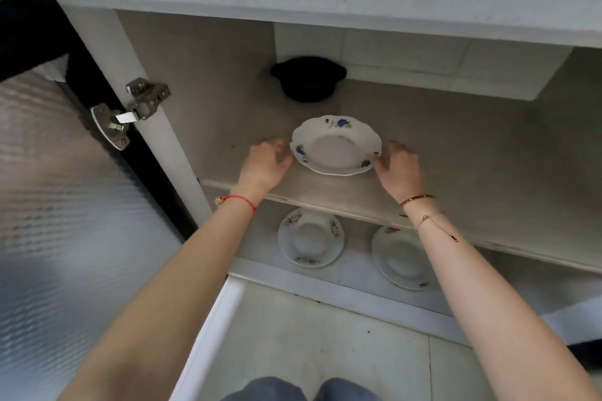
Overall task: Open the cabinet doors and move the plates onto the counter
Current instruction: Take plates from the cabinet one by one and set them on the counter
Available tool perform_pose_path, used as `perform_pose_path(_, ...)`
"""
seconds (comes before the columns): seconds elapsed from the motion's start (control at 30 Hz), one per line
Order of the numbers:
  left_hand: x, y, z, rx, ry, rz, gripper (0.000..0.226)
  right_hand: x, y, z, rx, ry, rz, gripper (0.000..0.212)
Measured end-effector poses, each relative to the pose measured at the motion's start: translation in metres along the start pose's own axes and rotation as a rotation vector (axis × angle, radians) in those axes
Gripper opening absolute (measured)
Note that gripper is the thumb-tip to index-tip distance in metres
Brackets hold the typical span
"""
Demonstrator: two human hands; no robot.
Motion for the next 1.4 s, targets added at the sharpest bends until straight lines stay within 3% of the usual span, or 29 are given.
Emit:
perform_pose_path(0.1, -0.011, 0.015, 0.001, 0.01, 0.006, 0.024, 0.017, -0.011, 0.011, -0.006, -0.075, 0.031, 0.057, 0.032)
perform_pose_path(0.2, -0.024, 0.024, 0.003, 0.018, 0.009, 0.093, 0.012, -0.019, 0.013, -0.008, -0.105, 0.083, 0.101, 0.031)
perform_pose_path(0.33, -0.033, 0.03, 0.008, 0.034, 0.016, 0.15, 0.027, -0.024, 0.015, -0.008, -0.158, 0.194, 0.198, 0.03)
perform_pose_path(0.47, -0.034, 0.024, 0.01, 0.04, -0.018, 0.166, 0.025, -0.017, 0.005, -0.005, -0.142, 0.17, 0.172, 0.026)
perform_pose_path(0.63, -0.029, -0.01, 0.01, 0.06, -0.204, 0.102, 0.023, -0.014, -0.02, -0.005, -0.125, 0.177, 0.164, 0.021)
perform_pose_path(0.9, 0.009, -0.093, -0.009, -0.021, -0.286, -0.042, 0.026, 0.003, -0.08, -0.01, -0.115, 0.331, 0.136, 0.012)
perform_pose_path(1.13, 0.033, -0.147, -0.011, -0.038, -0.283, -0.136, 0.033, 0.026, -0.124, 0.003, -0.056, 0.332, 0.089, 0.021)
perform_pose_path(1.4, 0.059, -0.179, -0.023, 0.012, -0.35, -0.137, 0.031, 0.053, -0.156, 0.019, -0.098, 0.373, 0.1, 0.038)
Point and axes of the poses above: each hand's wrist, its own y-axis towards the middle knuckle, its own x-axis out of the back of the hand, z = x × y, the point moved 10 cm from there along y, towards the middle knuckle, and after that the axes turned 7 degrees about -x, right-handed, at the moved point
